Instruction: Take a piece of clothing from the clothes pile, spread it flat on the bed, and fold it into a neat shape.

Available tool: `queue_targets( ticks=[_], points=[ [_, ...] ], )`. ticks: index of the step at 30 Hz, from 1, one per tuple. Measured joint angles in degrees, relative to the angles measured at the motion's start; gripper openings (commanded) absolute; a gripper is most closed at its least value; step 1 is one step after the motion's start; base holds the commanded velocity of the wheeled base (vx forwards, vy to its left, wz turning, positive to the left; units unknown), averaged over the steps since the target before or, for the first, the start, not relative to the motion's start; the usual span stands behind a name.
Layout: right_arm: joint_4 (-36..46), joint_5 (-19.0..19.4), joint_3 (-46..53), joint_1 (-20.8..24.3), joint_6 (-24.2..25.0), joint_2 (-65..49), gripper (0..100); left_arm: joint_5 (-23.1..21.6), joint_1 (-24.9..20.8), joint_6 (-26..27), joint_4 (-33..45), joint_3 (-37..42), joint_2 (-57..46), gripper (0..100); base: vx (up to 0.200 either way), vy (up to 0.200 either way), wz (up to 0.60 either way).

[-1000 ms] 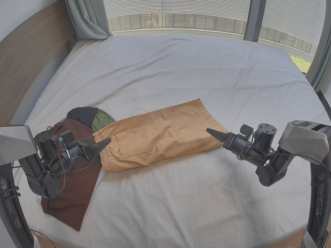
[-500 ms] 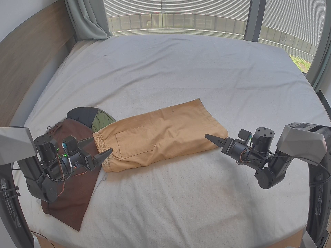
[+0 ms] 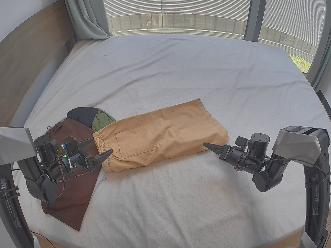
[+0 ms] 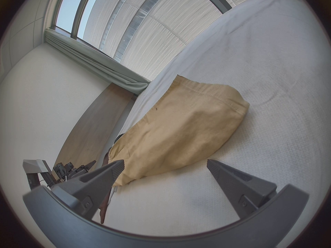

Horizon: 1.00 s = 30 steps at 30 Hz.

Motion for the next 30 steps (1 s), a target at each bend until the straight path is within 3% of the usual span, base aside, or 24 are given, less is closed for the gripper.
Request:
queue_targets(
  ticks=[16,30],
  points=[
    [-0.24,-0.33,-7.08,2.15,0.18,6.74,100,-0.07,-0.02,-0.11,0.02,-0.06,0.06,100,0.0,0.0,0.0],
    [-1.62,-6.22,-20.08,5.9,0.65,13.67,100,-0.66,0.0,-0.18,0.02,-0.11,0.05,100,0.0,0.0,0.0]
  ],
)
